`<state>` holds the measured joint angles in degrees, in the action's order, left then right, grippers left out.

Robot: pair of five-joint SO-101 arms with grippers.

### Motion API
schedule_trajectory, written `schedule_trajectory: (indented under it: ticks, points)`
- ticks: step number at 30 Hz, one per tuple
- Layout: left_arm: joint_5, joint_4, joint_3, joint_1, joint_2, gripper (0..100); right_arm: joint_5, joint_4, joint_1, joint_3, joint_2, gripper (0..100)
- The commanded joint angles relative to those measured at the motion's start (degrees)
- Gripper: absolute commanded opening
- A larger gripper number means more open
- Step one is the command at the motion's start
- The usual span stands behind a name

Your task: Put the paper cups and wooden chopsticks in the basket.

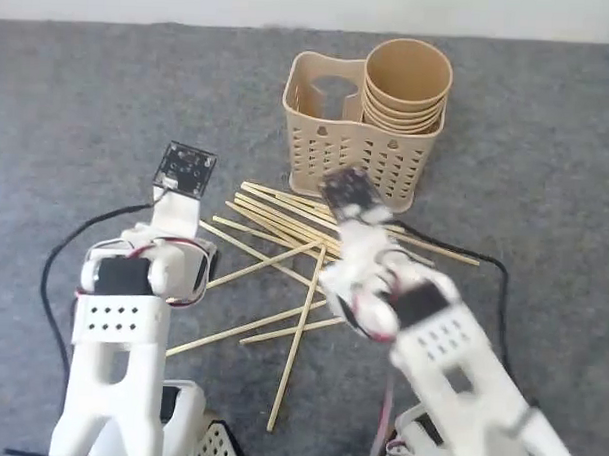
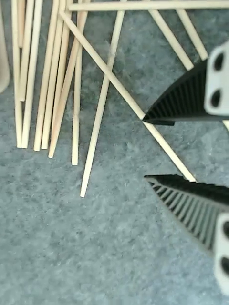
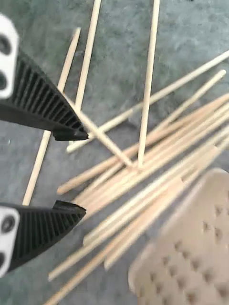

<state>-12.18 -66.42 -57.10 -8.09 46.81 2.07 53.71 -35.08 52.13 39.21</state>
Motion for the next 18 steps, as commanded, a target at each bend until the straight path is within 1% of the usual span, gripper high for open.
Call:
schedule_trajectory:
  ticks: [1, 3, 7, 12, 15, 18]
  points:
    - [-0.53, 4.92, -2.24, -0.09, 1.32, 16, 4.13, -4.09, -2.86, -6.95, -11.65, 22.1]
    - [-0.53, 6.07, -3.65, 0.18, 1.32, 16, 5.71, -5.85, -3.47, -8.53, -16.22, 22.1]
    - [-0.44, 6.59, -5.41, 3.08, 1.23, 16, 8.00, -8.40, -3.65, -9.58, -22.90, 22.1]
    - [-0.26, 9.32, -6.37, 5.01, 0.35, 16, 8.53, -12.35, -3.65, -9.58, -28.44, 22.1]
    - [-0.18, 11.43, -5.76, 5.01, -5.19, 16, 8.53, -13.14, -3.74, -9.58, -29.67, 22.0]
    - [-0.26, 13.71, -2.33, 4.66, -13.98, 16, 8.53, -13.76, -3.65, -9.58, -30.46, 22.0]
